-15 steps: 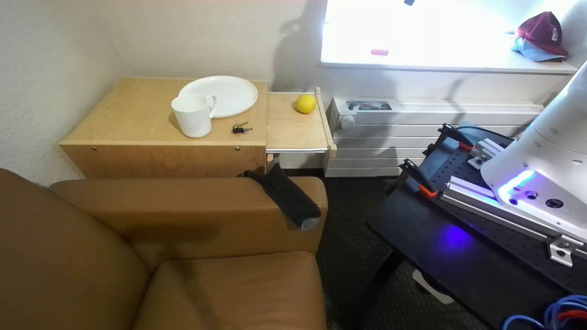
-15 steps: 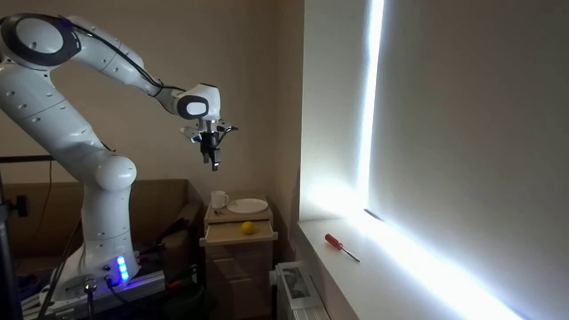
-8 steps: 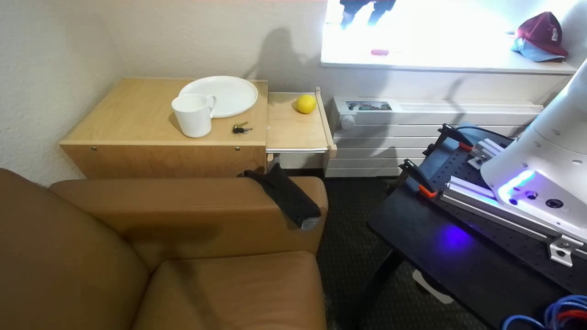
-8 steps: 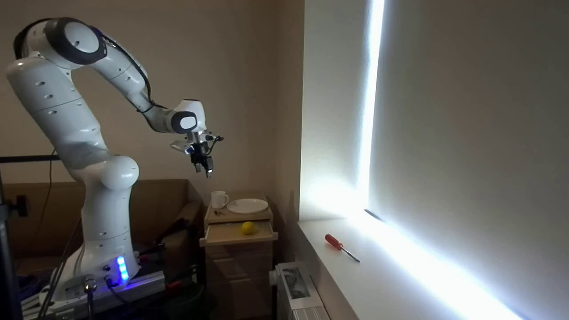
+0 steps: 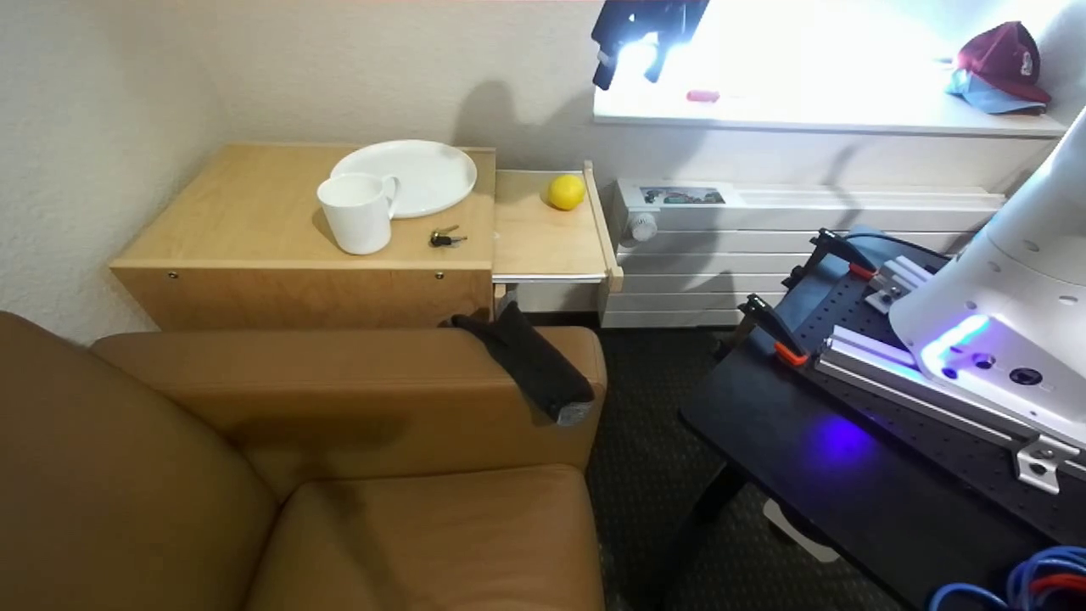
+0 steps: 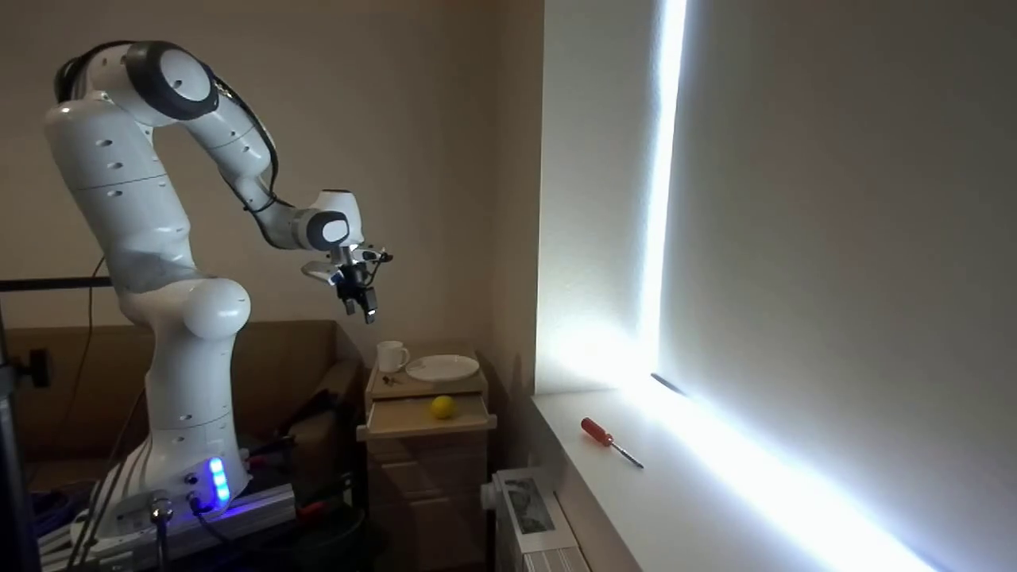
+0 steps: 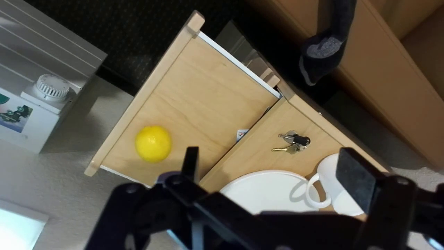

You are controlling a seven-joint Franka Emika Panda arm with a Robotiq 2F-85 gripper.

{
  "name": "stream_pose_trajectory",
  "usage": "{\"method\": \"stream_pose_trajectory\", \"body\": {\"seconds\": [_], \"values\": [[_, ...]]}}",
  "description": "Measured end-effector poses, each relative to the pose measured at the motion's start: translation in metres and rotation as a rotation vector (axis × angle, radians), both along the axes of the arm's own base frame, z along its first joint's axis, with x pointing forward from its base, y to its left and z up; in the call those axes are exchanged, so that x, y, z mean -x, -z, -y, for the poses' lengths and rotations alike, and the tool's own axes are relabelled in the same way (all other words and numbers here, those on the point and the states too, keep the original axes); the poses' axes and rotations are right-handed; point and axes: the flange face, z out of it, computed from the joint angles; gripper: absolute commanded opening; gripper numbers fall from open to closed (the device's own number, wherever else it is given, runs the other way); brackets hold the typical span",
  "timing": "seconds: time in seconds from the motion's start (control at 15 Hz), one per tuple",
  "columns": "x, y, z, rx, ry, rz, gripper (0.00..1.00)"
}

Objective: Pick up a sock and put it on the white tray

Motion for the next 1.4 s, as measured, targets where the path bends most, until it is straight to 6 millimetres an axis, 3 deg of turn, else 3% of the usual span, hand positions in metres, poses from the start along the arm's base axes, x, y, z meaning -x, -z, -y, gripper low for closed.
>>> {"method": "stream_pose_trajectory", "body": {"seconds": [0.2, 0.33, 0.67, 0.87, 1.07, 1.4], "values": [[-0.001, 0.005, 0.0, 0.003, 0.005, -0.004, 1.0], [-0.005, 0.02, -0.009, -0.012, 0.009, 0.008, 1.0], [-0.02, 0.071, -0.074, -0.082, -0.043, 0.08, 1.0], [-0.035, 0.094, -0.094, -0.077, -0.087, 0.107, 1.0], [-0.052, 0.099, -0.1, -0.077, -0.081, 0.12, 1.0], [-0.053, 0.101, -0.105, -0.082, -0.071, 0.106, 1.0]]}}
